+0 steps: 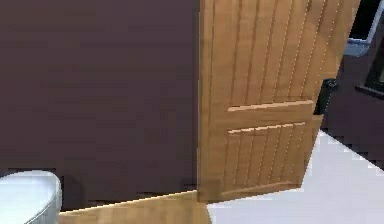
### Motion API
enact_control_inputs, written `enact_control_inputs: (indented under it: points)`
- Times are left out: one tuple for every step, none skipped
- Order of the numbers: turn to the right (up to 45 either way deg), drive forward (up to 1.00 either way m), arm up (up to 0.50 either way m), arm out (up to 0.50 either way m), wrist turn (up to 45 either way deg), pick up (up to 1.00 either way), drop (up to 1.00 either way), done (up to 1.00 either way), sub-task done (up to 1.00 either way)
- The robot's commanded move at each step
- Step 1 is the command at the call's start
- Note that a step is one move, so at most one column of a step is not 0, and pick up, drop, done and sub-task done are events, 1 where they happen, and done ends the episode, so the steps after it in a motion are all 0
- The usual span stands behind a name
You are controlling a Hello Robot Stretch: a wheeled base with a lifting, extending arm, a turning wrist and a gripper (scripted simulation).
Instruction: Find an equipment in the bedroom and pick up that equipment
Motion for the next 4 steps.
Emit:
enact_control_inputs:
  points:
    - [0.0, 0.05, 0.00, 0.00, 0.0, 0.00, 0.00, 0.00, 0.00]
    - [45.0, 0.00, 0.00, 0.00, 0.0, 0.00, 0.00, 0.00, 0.00]
    - [39.0, 0.00, 0.00, 0.00, 0.0, 0.00, 0.00, 0.00, 0.00]
    - [0.0, 1.00, 0.00, 0.00, 0.0, 0.00, 0.00, 0.00, 0.00]
